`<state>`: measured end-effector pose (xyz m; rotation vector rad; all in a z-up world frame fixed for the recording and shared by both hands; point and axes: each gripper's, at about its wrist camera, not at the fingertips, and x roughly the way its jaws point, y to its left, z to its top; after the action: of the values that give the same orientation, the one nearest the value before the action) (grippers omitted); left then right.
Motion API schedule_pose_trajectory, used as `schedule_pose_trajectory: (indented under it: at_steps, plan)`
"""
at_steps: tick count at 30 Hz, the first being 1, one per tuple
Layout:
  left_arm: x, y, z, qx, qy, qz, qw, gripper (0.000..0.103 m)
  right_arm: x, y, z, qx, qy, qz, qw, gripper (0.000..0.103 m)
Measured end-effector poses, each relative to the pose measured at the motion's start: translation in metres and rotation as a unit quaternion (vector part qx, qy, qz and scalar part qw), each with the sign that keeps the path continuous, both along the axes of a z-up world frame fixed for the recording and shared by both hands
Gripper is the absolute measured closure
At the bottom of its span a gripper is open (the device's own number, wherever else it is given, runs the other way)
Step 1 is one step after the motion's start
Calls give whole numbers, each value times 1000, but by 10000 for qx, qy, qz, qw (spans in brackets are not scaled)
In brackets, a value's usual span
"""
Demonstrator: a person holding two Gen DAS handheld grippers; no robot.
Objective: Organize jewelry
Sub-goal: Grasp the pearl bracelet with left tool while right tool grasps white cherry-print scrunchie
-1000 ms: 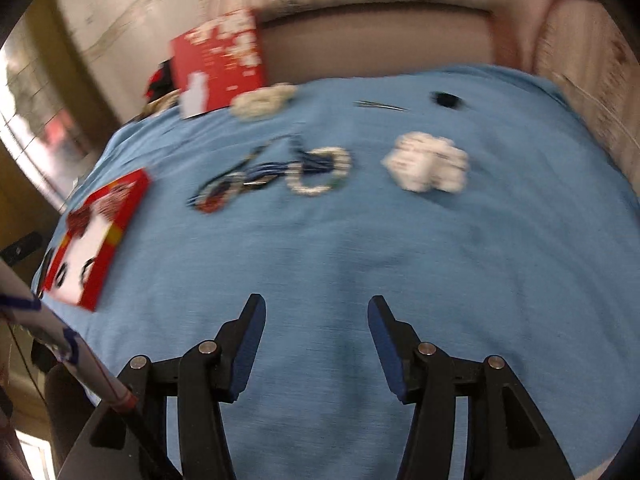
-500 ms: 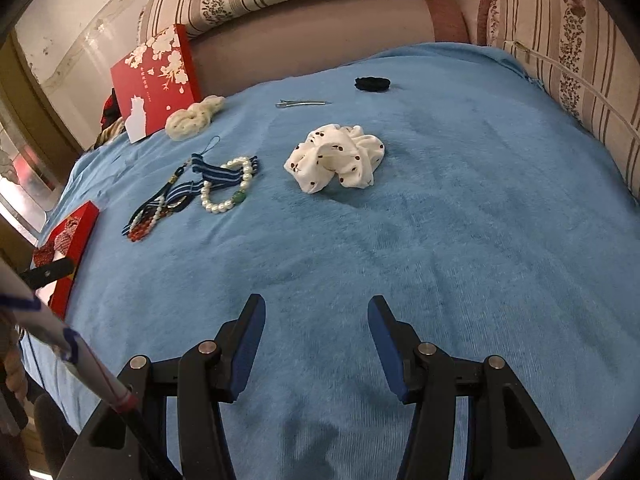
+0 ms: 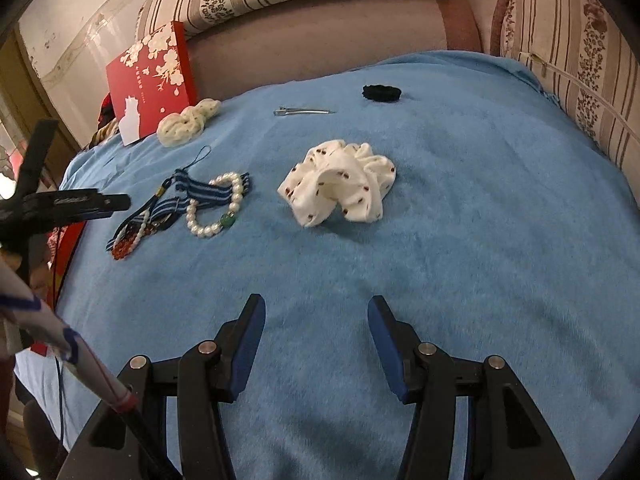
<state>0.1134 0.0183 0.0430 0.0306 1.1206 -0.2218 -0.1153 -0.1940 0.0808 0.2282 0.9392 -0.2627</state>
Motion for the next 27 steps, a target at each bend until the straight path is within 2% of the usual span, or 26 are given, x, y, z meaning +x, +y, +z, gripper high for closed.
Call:
schedule_pose_trajectory:
  at_steps: [2, 6, 7, 10, 13, 16, 18, 21, 23, 27]
  plan:
    - [5, -9, -1, -103, 18, -127, 9999, 56, 4, -4, 1, -42, -20, -30, 10000, 45]
    - [-2, -33, 1, -764, 84, -607, 9952, 56, 10, -15, 5, -95, -152, -151, 9997, 45]
    - [-5, -43, -1, -809, 118, -787, 9935, 56, 11, -18, 6, -108, -174, -176, 9996, 45]
    - [-15, -70, -8, -702, 141, -1228, 9898, 56, 19, -25, 5, -106, -186, -223, 9995, 45]
    - [-23, -85, -14, -644, 111, -1368, 9884, 56, 27, -28, 4, -107, -213, -202, 9995, 45]
    - [-25, -92, -18, -757, 211, -1294, 9885, 57, 37, -29, 3, -179, -207, -133, 9995, 45]
    - [-28, -90, -16, -915, 225, -1137, 9890, 66, 41, -30, 3, -193, -240, -158, 9994, 45]
    - [-39, -87, -11, -1124, 147, -1095, 9875, 68, 43, -35, 3, -177, -293, -204, 9992, 45]
    - [-52, -88, -7, -1104, 16, -1242, 9861, 74, 44, -39, 1, -184, -293, -228, 9991, 45]
    - [-64, -103, -4, -1141, -60, -1746, 9780, 74, 53, -45, -5, -149, -259, -202, 9994, 45]
